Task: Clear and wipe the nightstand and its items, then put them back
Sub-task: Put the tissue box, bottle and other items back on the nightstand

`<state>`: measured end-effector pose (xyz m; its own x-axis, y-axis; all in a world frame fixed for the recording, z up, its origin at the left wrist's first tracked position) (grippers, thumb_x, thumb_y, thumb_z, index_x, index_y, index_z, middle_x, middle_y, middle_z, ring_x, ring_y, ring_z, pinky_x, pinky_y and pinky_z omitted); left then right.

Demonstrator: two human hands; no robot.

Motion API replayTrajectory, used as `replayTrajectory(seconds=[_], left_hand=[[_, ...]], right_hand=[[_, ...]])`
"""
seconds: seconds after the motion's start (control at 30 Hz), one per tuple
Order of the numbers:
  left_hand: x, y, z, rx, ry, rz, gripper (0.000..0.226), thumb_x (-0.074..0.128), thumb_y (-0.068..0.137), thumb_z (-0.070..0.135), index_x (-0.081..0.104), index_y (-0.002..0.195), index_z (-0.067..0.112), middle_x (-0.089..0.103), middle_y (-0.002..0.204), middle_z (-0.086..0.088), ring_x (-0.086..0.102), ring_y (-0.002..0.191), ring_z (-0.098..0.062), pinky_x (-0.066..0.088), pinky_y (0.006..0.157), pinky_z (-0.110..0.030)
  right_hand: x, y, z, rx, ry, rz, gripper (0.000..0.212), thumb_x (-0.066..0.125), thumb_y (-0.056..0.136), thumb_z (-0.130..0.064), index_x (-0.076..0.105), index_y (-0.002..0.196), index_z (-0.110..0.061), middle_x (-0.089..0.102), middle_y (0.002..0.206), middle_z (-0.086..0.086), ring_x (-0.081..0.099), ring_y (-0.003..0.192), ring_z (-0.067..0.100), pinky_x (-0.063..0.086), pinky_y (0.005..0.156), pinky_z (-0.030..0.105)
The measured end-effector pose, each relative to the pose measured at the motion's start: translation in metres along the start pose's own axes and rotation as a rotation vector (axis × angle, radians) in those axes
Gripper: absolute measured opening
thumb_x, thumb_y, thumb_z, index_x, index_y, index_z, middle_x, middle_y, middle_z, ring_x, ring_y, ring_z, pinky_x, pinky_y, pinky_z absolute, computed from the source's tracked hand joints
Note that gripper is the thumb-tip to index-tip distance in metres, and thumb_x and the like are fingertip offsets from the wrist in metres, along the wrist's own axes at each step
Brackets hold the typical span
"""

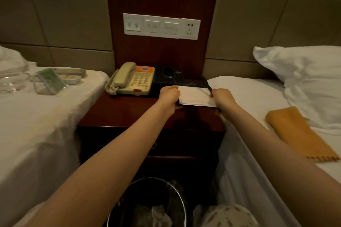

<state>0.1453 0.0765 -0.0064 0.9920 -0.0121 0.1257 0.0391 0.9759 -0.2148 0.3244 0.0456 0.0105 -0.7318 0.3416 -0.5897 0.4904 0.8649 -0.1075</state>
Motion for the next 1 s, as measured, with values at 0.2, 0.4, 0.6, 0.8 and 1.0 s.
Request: replayTrajectory(seconds=[0.2, 0.4, 0.6, 0.8, 1.0], left_hand=[[0.054, 0.016, 0.006, -0.007, 0.132, -0.139, 0.029, 0.036, 0.097, -0.005, 0.047, 0.121, 0.006, 0.046, 0.118, -0.015, 0.05, 0.109, -0.028, 0.048, 0.077, -0.037], [0.076, 0.033, -0.005, -0.041, 0.34, -0.211, 0.039, 0.033, 0.097, -0.006, 0.044, 0.133, 0.004, 0.038, 0.134, -0.015, 0.045, 0.11, -0.028, 0.049, 0.085, -0.038], [0.081, 0.067, -0.011, 0.131, 0.726, -0.279, 0.026, 0.044, 0.09, 0.001, 0.054, 0.112, 0.012, 0.045, 0.108, -0.007, 0.049, 0.093, -0.019, 0.043, 0.078, -0.027], [0.102, 0.086, -0.016, 0.464, 1.348, -0.337, 0.052, 0.058, 0.089, 0.019, 0.036, 0.137, 0.016, 0.036, 0.137, -0.012, 0.049, 0.115, -0.029, 0.048, 0.09, -0.034], [0.129, 0.086, -0.006, 0.82, 1.835, -0.097, 0.032, 0.045, 0.095, 0.007, 0.046, 0.127, 0.008, 0.055, 0.126, -0.012, 0.049, 0.118, -0.029, 0.042, 0.087, -0.035]], right_hand=[[-0.021, 0.038, 0.032, -0.025, -0.045, 0.143, 0.033, 0.034, 0.096, -0.002, 0.051, 0.124, 0.005, 0.052, 0.125, 0.023, 0.054, 0.112, 0.04, 0.044, 0.089, 0.04], [-0.013, 0.068, 0.039, -0.034, 0.004, 0.155, 0.038, 0.03, 0.097, -0.01, 0.051, 0.124, 0.006, 0.053, 0.128, 0.024, 0.05, 0.119, 0.036, 0.042, 0.095, 0.039], [-0.004, 0.107, 0.016, -0.122, -0.221, 0.187, 0.037, 0.031, 0.097, -0.004, 0.05, 0.127, 0.004, 0.051, 0.131, 0.023, 0.047, 0.12, 0.036, 0.037, 0.089, 0.032], [0.004, 0.141, 0.007, -0.153, -0.306, 0.22, 0.036, 0.03, 0.098, -0.006, 0.052, 0.126, 0.002, 0.053, 0.128, 0.021, 0.049, 0.117, 0.036, 0.039, 0.087, 0.033], [0.018, 0.162, -0.001, -0.239, -0.259, 0.204, 0.034, 0.032, 0.099, -0.01, 0.056, 0.117, 0.005, 0.055, 0.124, 0.024, 0.049, 0.116, 0.04, 0.04, 0.089, 0.035]])
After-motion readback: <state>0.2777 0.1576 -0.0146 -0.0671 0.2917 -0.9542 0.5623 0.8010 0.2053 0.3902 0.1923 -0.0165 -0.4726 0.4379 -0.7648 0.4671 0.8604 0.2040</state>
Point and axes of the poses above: each hand's wrist, its own y-axis towards the middle knuckle, its own x-axis out of the palm, z = x × y, the point moved 10 cm from there along y, towards the middle knuckle
